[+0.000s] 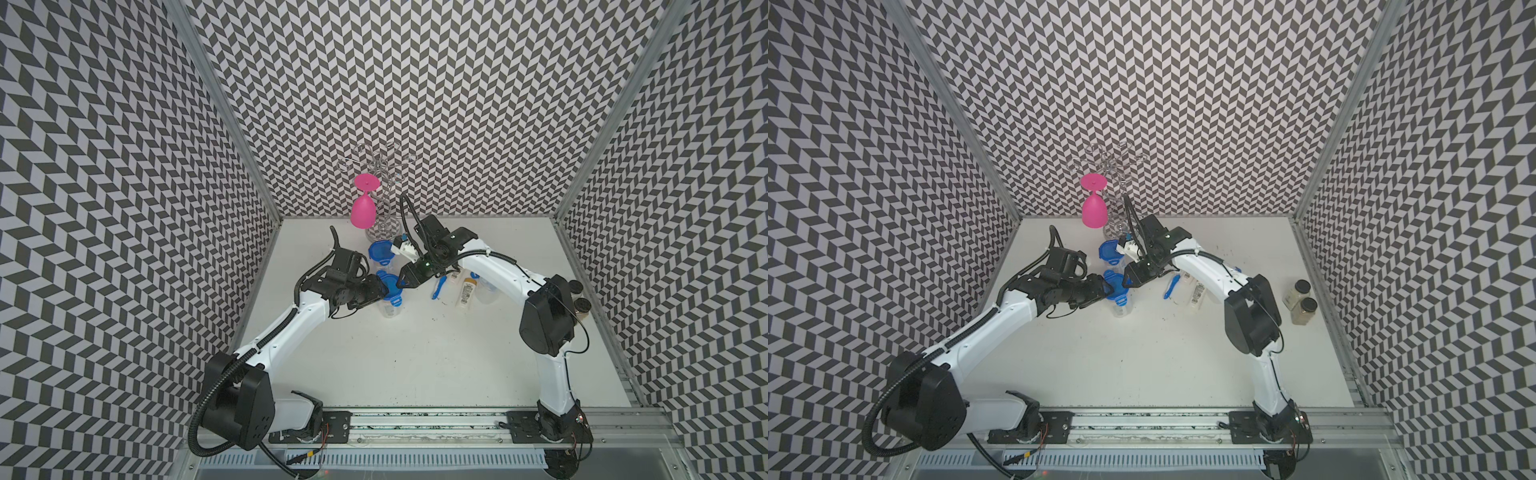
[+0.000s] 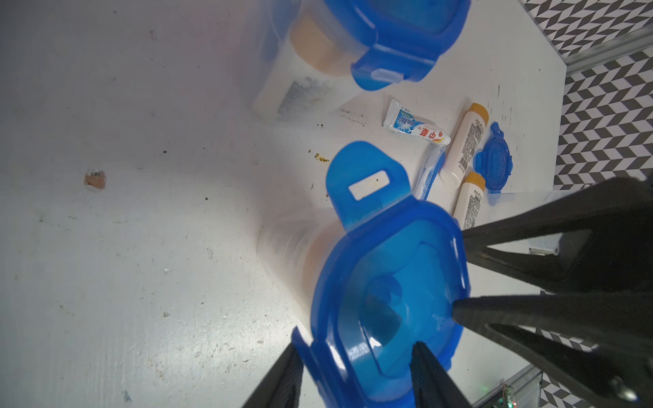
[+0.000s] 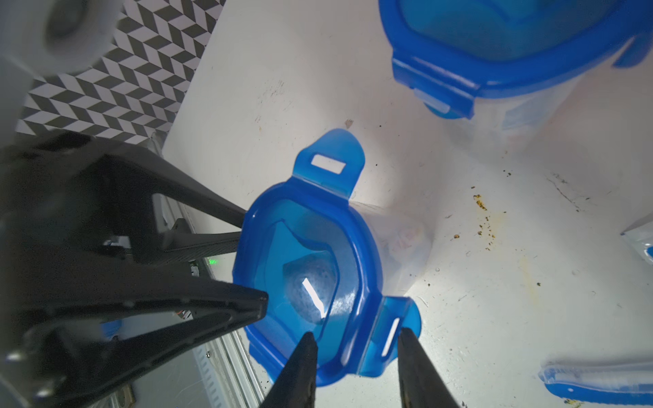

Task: Pack away toiletry kits
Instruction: Close the fastener on the container.

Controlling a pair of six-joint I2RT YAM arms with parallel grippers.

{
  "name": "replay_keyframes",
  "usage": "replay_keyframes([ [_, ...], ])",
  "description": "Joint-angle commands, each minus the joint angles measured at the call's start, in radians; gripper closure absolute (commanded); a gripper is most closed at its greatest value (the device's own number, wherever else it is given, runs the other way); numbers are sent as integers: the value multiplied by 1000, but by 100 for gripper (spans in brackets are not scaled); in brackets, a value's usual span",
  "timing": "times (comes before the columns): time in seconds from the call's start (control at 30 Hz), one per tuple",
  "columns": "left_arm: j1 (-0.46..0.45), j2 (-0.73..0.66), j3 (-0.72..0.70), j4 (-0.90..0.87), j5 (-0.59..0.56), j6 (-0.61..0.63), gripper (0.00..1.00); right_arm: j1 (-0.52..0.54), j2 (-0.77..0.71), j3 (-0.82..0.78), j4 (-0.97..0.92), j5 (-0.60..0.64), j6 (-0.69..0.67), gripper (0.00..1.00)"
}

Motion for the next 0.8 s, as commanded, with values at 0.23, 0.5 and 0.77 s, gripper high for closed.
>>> replay_keyframes([
  [0.23,-11,29,-24,93,42,-26,49,11,-28,-72,59,-112,-1,63],
  [0.5,-11,36,-22,87,39,-10,49,10,-34,-115,146,-209,6,62],
  [0.77,-11,43,-5,51,28,17,49,0,-56,-170,265,-302,12,62],
])
